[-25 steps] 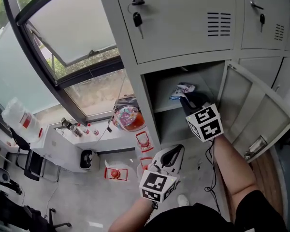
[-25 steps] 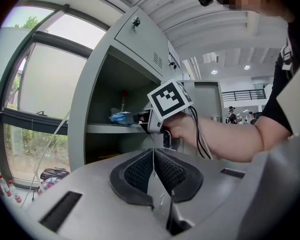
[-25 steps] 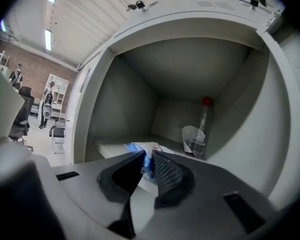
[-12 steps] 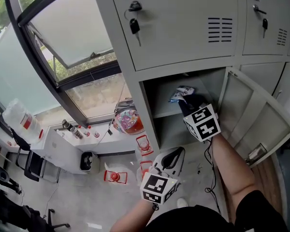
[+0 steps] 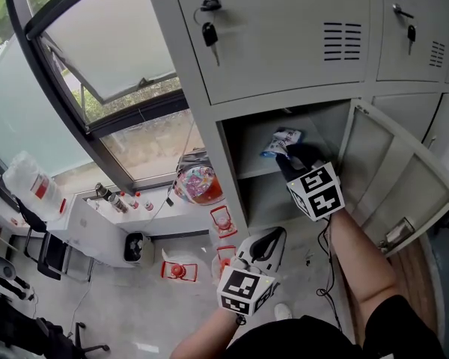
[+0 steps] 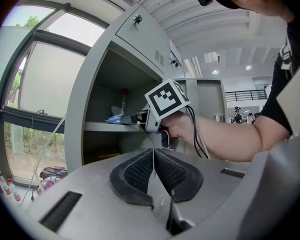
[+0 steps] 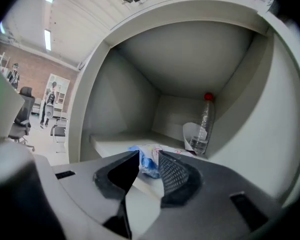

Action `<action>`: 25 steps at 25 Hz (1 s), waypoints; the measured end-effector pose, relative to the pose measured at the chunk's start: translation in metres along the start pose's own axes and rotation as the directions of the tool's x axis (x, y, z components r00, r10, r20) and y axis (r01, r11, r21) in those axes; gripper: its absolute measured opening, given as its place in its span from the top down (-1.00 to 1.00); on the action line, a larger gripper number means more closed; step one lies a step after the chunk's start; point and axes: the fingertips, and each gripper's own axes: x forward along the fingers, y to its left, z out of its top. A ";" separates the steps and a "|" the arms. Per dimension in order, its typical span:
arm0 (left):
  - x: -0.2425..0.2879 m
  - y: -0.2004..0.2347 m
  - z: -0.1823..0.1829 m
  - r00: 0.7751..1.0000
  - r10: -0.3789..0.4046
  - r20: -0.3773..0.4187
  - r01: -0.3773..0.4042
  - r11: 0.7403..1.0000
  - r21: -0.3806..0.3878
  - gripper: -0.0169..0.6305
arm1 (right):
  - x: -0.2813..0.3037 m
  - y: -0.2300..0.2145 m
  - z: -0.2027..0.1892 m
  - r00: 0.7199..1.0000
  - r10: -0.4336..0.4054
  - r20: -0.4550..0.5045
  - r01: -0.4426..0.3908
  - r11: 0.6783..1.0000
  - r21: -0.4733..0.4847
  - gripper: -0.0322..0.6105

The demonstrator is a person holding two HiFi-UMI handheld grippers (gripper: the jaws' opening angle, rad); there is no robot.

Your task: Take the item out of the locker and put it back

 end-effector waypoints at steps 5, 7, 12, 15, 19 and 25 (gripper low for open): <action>-0.008 -0.002 -0.001 1.000 -0.009 -0.003 0.009 1.000 0.012 0.89 | -0.014 0.003 0.006 1.000 -0.019 0.023 0.019 1.000 0.003 0.37; -0.013 -0.004 -0.001 1.000 -0.014 -0.003 0.014 1.000 0.010 0.89 | -0.021 0.006 0.008 0.999 -0.027 0.031 0.026 1.000 0.005 0.39; -0.032 -0.010 -0.002 1.000 -0.024 -0.003 0.024 1.000 0.002 0.89 | -0.043 0.022 0.010 0.998 -0.050 0.050 0.049 0.999 0.025 0.51; -0.048 -0.015 -0.003 0.999 -0.033 -0.004 0.033 0.999 0.009 0.89 | -0.058 0.032 0.010 0.996 -0.071 0.055 0.068 0.996 0.050 0.66; -0.074 -0.023 -0.008 0.999 -0.043 -0.008 0.043 0.999 0.014 0.89 | -0.081 0.054 0.008 0.995 -0.086 0.055 0.081 0.993 0.080 0.73; -0.118 -0.034 -0.014 0.999 -0.049 -0.006 0.049 0.999 -0.001 0.89 | -0.117 0.098 -0.001 0.996 -0.081 0.047 0.075 0.991 0.112 0.73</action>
